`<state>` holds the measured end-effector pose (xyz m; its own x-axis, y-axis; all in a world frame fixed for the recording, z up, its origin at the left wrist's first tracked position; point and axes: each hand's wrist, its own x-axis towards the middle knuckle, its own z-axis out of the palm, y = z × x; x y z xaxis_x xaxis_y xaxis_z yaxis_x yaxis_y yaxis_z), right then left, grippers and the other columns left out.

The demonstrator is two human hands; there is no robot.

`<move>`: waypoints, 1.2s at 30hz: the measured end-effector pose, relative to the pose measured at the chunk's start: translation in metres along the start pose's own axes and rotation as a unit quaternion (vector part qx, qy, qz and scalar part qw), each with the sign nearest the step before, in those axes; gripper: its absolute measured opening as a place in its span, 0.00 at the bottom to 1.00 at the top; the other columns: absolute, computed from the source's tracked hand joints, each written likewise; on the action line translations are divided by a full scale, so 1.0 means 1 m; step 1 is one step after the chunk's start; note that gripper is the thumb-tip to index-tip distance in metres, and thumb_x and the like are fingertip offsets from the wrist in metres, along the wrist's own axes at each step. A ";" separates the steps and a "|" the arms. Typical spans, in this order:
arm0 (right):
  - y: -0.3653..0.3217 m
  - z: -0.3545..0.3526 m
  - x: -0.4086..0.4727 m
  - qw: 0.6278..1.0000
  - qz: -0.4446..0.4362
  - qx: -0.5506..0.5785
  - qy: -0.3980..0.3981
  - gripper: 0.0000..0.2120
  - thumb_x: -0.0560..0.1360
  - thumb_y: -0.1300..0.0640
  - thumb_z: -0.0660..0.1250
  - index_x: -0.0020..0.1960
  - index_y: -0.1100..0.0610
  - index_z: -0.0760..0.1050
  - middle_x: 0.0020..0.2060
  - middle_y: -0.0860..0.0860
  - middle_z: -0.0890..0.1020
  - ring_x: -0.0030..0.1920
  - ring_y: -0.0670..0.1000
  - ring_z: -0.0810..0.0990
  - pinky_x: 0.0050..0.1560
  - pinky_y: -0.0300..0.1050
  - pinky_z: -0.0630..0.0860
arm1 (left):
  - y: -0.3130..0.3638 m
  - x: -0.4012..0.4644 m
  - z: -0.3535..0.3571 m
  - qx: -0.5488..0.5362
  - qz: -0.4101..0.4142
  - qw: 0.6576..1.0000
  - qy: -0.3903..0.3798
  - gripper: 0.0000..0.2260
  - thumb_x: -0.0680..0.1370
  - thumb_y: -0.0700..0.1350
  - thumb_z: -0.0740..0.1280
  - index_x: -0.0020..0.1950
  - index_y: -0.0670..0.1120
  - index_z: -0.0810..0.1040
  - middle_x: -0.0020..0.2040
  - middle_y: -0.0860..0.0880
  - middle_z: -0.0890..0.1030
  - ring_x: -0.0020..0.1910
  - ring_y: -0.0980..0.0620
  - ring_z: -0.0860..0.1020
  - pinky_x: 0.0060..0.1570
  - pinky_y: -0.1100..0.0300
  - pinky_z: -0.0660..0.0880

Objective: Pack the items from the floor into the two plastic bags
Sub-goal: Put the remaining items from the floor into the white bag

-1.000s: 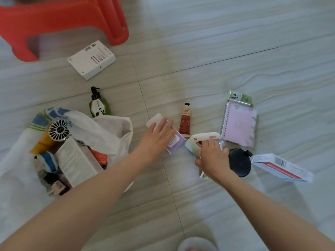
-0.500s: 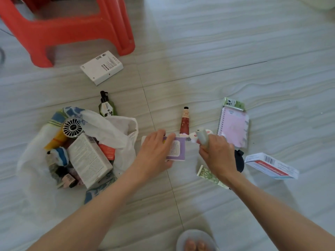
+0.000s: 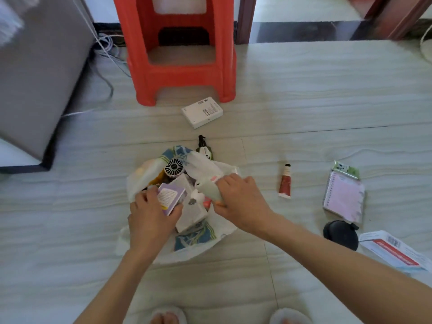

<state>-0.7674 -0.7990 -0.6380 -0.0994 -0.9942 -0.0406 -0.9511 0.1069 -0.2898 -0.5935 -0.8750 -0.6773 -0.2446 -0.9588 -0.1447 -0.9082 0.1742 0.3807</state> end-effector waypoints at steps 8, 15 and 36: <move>-0.035 0.056 0.075 0.979 -0.099 -0.169 -0.062 0.17 0.61 0.52 0.76 0.46 0.58 0.78 0.42 0.53 0.82 0.44 0.53 0.79 0.43 0.50 0.74 | -0.030 0.030 0.002 -0.066 0.011 0.997 0.037 0.21 0.75 0.46 0.66 0.66 0.41 0.68 0.61 0.39 0.72 0.59 0.39 0.69 0.52 0.48 0.70; -0.050 0.090 0.091 0.972 -0.174 -0.135 -0.079 0.14 0.63 0.57 0.75 0.46 0.58 0.77 0.44 0.55 0.81 0.47 0.55 0.79 0.41 0.50 0.75 | -0.071 0.048 -0.013 -0.130 -0.089 0.987 -0.012 0.24 0.74 0.44 0.68 0.69 0.44 0.66 0.54 0.43 0.75 0.53 0.43 0.74 0.47 0.54 0.70; 0.059 0.034 0.021 0.985 0.060 0.053 0.152 0.21 0.76 0.53 0.60 0.66 0.62 0.68 0.63 0.58 0.75 0.64 0.57 0.74 0.64 0.52 0.70 | 0.033 0.073 -0.018 0.068 0.284 0.955 0.041 0.16 0.77 0.46 0.61 0.63 0.41 0.73 0.60 0.42 0.76 0.59 0.41 0.74 0.56 0.48 0.71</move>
<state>-0.8161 -0.8128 -0.6884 -0.3069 -0.9297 0.2036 -0.8932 0.2075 -0.3989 -0.6348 -0.9430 -0.6593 -0.6894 -0.7136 0.1245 -0.6732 0.6946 0.2536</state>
